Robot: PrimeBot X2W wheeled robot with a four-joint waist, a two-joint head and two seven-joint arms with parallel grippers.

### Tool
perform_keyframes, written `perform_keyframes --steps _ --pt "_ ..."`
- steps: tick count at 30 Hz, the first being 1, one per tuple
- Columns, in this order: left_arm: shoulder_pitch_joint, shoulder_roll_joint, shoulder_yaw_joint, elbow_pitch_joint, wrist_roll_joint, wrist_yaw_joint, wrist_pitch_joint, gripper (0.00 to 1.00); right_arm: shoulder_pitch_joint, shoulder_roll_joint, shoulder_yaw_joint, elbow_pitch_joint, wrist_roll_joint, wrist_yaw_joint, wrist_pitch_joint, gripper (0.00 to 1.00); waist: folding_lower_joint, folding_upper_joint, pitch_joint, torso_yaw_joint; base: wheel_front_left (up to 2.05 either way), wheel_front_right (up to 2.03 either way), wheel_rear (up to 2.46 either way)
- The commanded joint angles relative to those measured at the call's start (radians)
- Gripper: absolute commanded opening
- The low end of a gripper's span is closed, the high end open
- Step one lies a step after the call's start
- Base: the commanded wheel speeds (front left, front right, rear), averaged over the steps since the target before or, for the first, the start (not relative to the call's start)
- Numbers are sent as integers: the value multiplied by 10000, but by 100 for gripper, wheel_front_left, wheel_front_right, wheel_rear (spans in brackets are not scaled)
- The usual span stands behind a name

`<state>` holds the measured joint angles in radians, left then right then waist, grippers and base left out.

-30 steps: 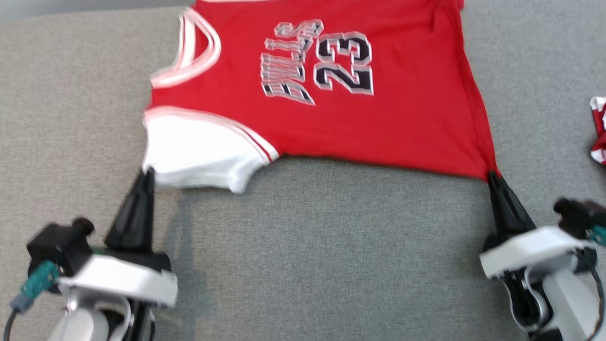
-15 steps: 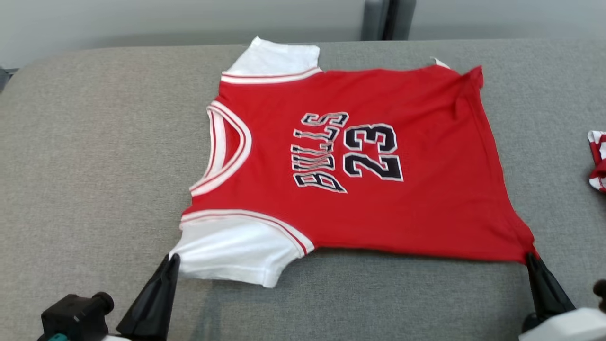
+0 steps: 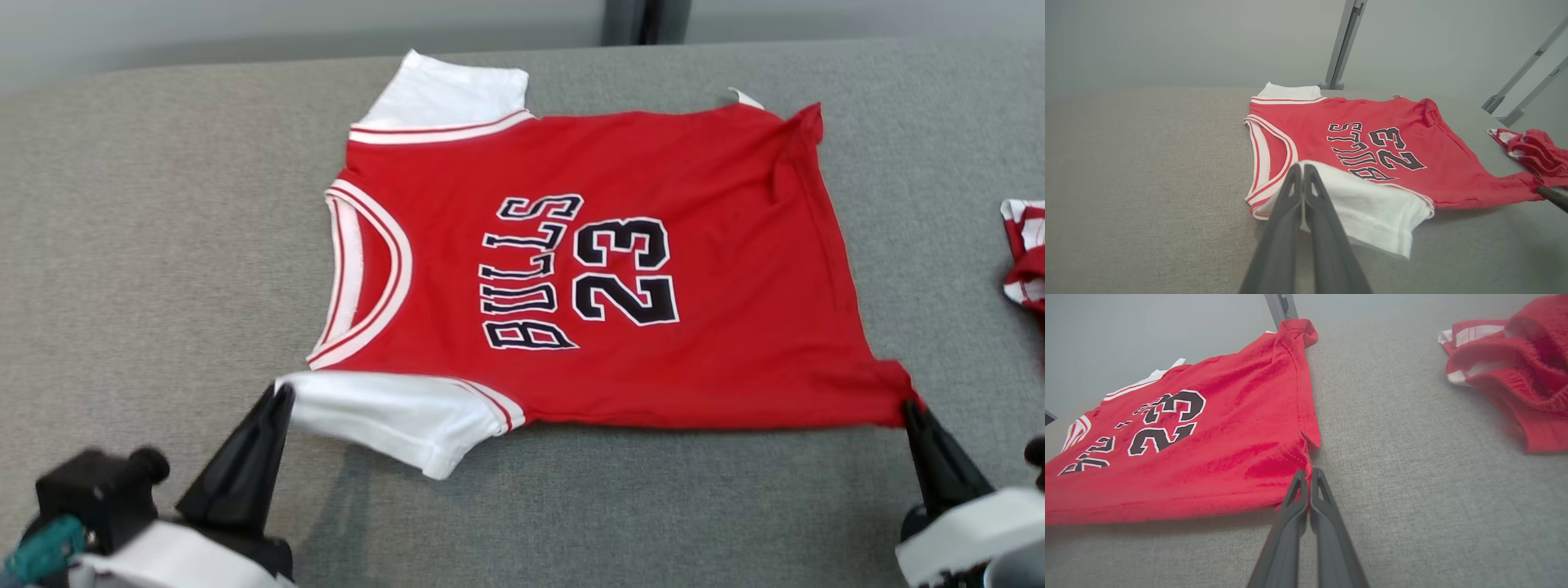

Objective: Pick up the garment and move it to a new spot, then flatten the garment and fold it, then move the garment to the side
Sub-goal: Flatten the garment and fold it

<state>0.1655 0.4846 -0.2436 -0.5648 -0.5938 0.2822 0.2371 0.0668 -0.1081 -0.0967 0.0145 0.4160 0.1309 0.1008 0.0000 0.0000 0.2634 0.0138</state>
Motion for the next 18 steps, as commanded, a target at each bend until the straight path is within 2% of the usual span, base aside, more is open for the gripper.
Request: perform_keyframes --steps 1,7,10,15,18 --pt "-429 41 83 115 -47 -108 -12 0 -264 -17 -78 -143 -67 -3 222 0 0 0 209 -157 0 0 0" --pt "-2129 163 113 970 -359 -726 258 0 -1571 60 -239 -412 -229 -3 1200 0 0 0 911 -480 0 0 0" --pt "-3279 98 1 1876 -607 -1133 468 0 -2419 -9 -55 -242 -434 -3 1670 0 0 0 1411 -606 0 0 0" --pt "-4249 -59 -57 3051 -788 -1495 409 0 -3144 -44 243 164 -549 -3 1813 0 0 0 1874 -768 0 0 0" --pt "-4478 -106 -65 3658 -848 -1563 404 0 -3412 -57 512 459 -501 -3 1744 0 0 0 2004 -863 0 0 0"
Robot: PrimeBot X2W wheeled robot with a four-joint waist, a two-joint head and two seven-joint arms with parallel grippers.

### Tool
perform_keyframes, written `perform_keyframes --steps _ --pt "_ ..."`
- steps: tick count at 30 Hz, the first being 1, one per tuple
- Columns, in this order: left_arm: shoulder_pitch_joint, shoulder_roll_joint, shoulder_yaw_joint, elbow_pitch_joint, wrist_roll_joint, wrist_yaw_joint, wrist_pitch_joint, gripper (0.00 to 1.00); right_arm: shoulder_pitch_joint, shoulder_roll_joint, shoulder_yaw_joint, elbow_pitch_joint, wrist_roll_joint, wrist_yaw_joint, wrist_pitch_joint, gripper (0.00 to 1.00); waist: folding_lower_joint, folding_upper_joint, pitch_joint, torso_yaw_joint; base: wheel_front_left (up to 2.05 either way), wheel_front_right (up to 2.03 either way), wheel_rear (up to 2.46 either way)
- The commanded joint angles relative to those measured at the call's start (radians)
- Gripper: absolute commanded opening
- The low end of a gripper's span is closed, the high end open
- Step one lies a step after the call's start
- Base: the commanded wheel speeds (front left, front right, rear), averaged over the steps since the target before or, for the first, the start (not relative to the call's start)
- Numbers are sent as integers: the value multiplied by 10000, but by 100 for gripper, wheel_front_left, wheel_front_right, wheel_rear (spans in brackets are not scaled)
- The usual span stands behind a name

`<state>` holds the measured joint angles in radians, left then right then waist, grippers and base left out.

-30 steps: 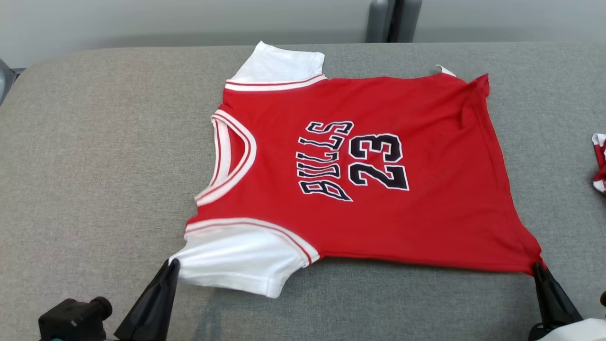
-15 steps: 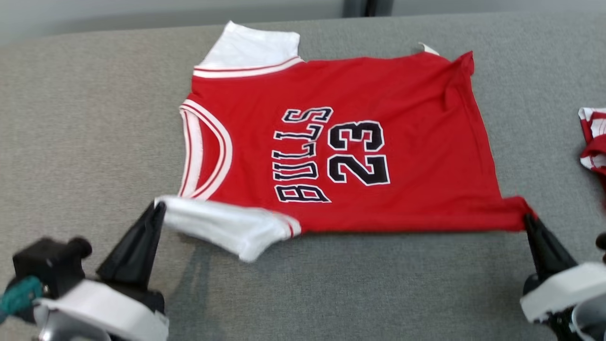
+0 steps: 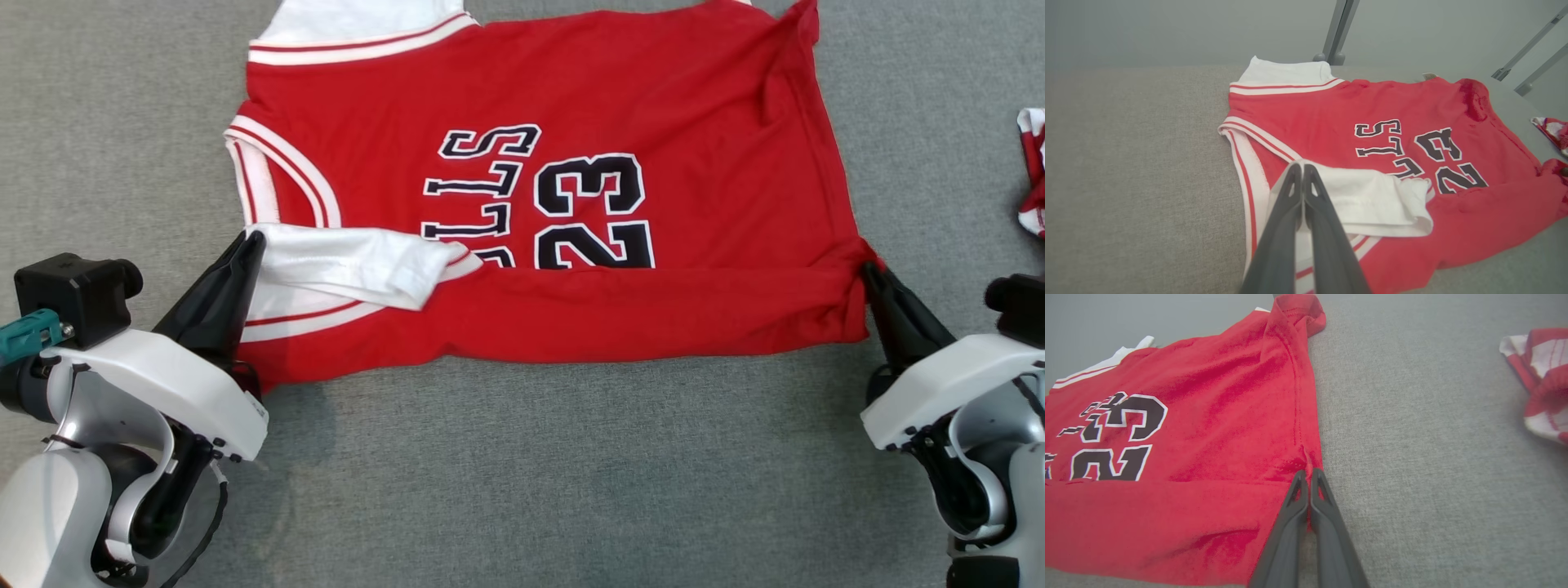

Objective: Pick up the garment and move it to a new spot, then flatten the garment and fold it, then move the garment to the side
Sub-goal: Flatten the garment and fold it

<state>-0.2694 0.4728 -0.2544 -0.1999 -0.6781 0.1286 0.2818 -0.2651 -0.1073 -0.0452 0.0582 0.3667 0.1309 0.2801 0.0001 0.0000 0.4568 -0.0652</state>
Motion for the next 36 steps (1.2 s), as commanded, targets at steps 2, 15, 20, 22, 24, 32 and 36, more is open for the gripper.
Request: perform_keyframes --steps 2,15,20,22,24,32,36 --pt "-163 -18 34 159 -49 -25 -46 0 -162 -45 85 110 90 -3 -100 0 -1 0 93 -95 0 0 0" --pt "417 -778 595 398 248 505 -2093 100 -113 -155 200 -26 -309 -2 -3319 100 -1 0 -228 148 0 0 0" --pt "387 -1067 881 482 865 641 -3813 100 56 -102 230 -128 -1289 -2 -4784 100 -1 0 -556 231 0 0 0" --pt "478 -1108 879 620 1168 674 -4363 100 134 -89 284 -203 -1707 -2 -5070 100 -1 0 -722 238 0 0 0" --pt "562 -1112 862 759 1444 715 -4775 100 297 20 321 -224 -1863 -3 -5205 100 -1 0 -884 241 0 0 0" --pt "1038 -1189 595 1387 2100 791 -5231 100 875 207 240 70 -2119 -3 -5333 100 -1 0 -1320 272 0 0 0" --pt "1172 -1211 461 1533 2140 784 -5236 100 946 256 208 180 -2103 -3 -5347 100 -1 0 -1414 288 0 0 0"
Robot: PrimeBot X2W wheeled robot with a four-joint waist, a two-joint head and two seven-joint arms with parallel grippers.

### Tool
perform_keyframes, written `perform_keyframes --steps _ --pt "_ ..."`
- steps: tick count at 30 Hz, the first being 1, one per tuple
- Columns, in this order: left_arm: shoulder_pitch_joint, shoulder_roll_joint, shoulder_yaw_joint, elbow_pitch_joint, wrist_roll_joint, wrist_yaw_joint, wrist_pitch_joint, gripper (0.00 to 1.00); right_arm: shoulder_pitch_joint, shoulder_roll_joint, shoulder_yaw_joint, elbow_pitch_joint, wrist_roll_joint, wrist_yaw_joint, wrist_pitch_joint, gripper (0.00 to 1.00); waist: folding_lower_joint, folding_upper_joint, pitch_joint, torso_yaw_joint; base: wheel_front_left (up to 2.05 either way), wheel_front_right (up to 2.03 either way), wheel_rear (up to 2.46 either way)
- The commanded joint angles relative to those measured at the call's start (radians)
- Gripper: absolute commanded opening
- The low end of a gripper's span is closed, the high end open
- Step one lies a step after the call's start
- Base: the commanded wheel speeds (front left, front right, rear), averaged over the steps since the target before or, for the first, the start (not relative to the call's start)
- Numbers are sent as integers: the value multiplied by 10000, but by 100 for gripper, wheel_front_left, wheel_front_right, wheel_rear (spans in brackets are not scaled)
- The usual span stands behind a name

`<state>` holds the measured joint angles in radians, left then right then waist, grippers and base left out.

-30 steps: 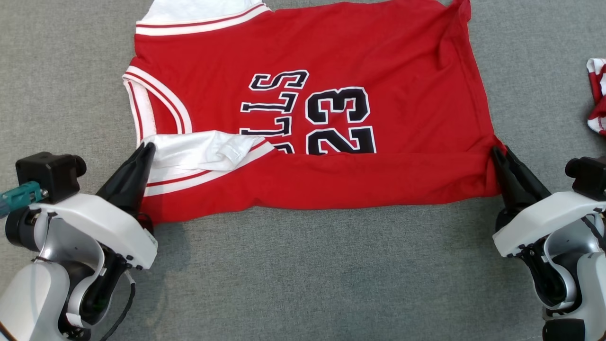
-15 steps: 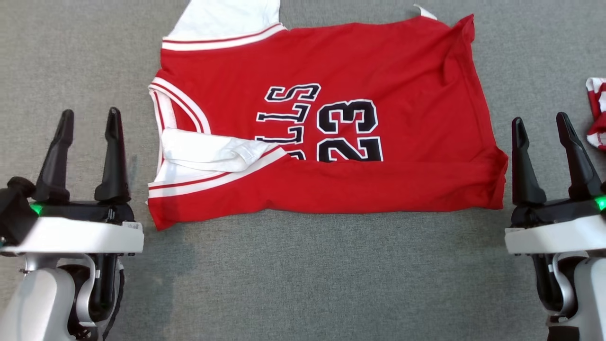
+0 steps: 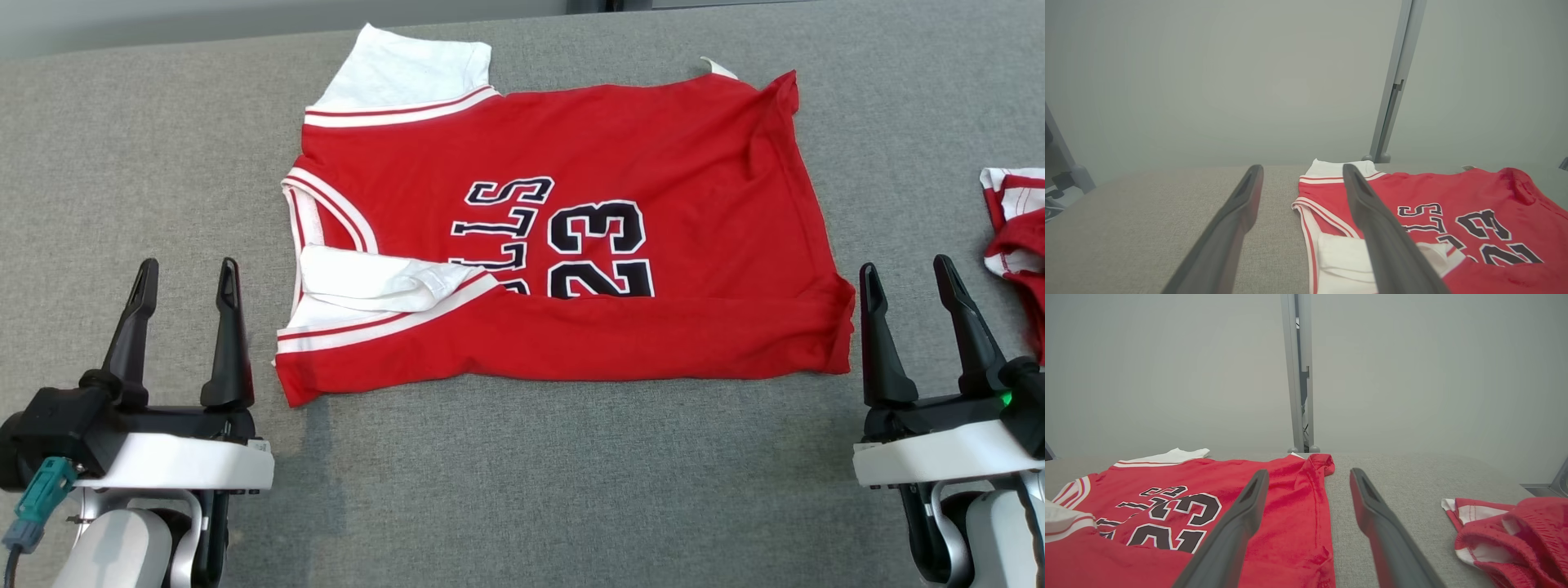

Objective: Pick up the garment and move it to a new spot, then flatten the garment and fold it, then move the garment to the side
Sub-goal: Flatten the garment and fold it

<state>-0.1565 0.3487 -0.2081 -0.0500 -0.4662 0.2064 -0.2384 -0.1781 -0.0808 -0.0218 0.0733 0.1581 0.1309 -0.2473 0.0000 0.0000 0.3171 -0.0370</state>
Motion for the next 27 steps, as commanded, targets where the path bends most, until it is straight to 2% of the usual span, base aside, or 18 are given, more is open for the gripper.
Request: perform_keyframes --steps 1,8,14,27 --pt "51 30 -26 56 18 2 -9 100 71 0 -19 60 3 -3 -52 100 0 0 -28 11 0 0 0" --pt "116 85 -255 246 79 14 268 100 12 28 -3 254 55 -3 113 100 0 0 29 31 0 0 0" --pt "315 -84 -489 526 -71 -55 387 100 96 42 40 699 134 -3 197 100 0 0 282 7 0 0 0" --pt "103 -650 -1035 2555 -1086 -907 1124 100 -266 157 202 2574 467 -3 134 100 0 0 815 14 0 0 0"
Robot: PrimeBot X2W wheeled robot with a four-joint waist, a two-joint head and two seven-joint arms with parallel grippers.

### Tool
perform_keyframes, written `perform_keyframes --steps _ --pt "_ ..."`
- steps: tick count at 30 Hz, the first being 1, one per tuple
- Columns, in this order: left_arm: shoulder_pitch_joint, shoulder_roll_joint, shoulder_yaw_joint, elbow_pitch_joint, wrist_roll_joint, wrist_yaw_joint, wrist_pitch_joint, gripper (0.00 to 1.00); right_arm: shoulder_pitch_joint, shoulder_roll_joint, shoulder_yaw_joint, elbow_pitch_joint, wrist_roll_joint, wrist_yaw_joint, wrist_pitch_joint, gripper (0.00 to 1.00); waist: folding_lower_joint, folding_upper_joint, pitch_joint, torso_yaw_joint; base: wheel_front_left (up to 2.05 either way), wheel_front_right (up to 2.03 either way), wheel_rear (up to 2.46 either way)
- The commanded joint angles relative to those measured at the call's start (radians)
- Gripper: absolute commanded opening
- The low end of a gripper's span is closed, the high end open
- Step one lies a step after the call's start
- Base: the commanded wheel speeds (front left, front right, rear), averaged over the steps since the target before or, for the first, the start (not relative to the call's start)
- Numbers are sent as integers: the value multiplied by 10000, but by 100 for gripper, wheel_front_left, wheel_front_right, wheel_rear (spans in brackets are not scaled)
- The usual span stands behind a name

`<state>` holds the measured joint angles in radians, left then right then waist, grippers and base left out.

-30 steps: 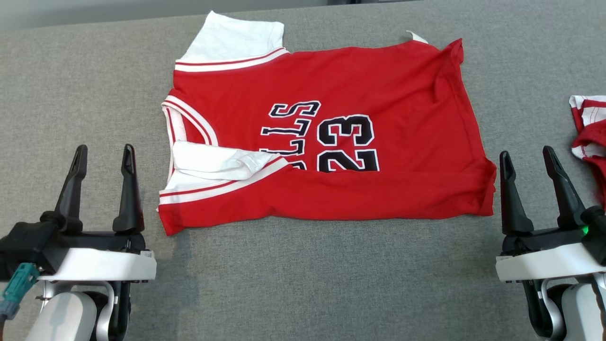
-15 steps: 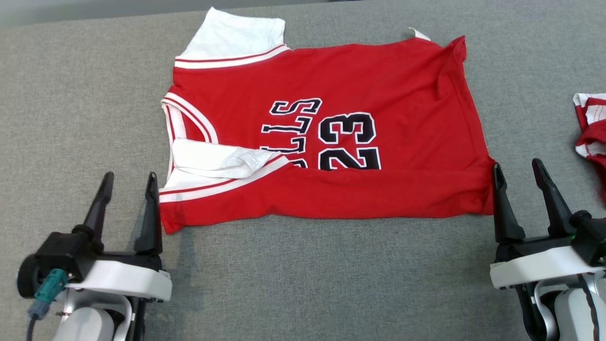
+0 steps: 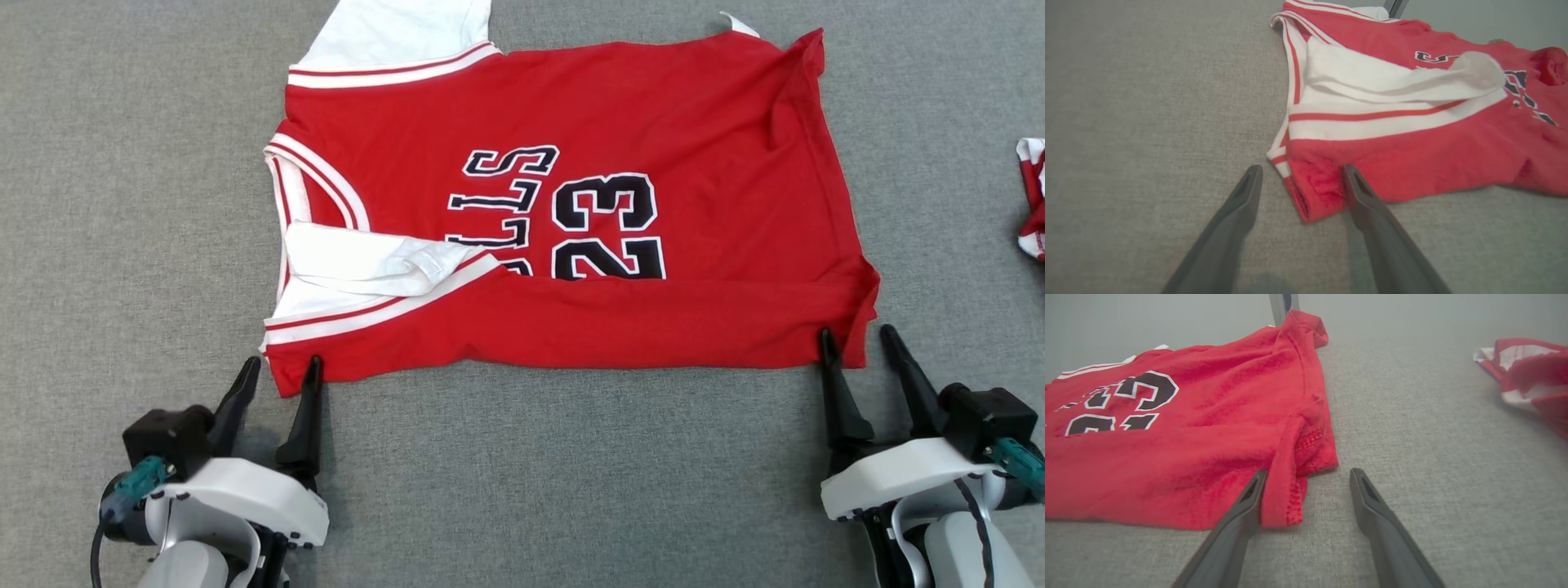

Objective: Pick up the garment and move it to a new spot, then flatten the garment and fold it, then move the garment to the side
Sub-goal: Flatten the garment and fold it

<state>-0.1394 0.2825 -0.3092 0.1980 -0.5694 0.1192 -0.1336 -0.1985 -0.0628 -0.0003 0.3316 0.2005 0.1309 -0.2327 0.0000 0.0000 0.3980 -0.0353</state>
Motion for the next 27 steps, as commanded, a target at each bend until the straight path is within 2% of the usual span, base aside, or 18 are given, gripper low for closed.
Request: perform_keyframes --steps 1,2,3,4,6,13,19,22,27 --pt "-99 -32 -75 154 -154 -125 202 100 -118 -23 16 111 94 -3 51 100 0 0 25 -8 0 0 0" --pt "-96 -70 -192 218 -254 -254 428 76 -178 -17 58 219 151 -3 119 100 0 0 40 -15 0 0 0" --pt "-127 -59 -277 243 -315 -376 564 40 -239 -19 82 329 209 -3 195 62 0 0 57 -18 0 0 0" --pt "-157 -50 -288 251 -373 -429 633 0 -301 -11 135 412 263 -3 218 42 0 0 74 -14 0 0 0" --pt "-217 13 -321 274 -428 -520 812 0 -393 -26 206 533 430 -3 284 0 0 0 105 2 0 0 0" --pt "38 486 -172 -420 -570 -439 1174 0 -298 -325 199 30 882 -5 420 0 0 0 -16 116 0 0 0" --pt "832 959 -102 -1773 -593 -29 1816 0 727 -504 -178 -1409 1051 -5 1132 0 0 0 -276 294 0 0 0" --pt "1447 1116 -65 -2629 -722 281 2206 0 1586 -384 -559 -2377 993 -5 1712 0 0 0 -389 394 0 0 0" --pt "1841 1110 -188 -3095 -822 430 2473 0 2026 -214 -713 -2769 993 -5 2154 0 0 0 -425 427 0 0 0"
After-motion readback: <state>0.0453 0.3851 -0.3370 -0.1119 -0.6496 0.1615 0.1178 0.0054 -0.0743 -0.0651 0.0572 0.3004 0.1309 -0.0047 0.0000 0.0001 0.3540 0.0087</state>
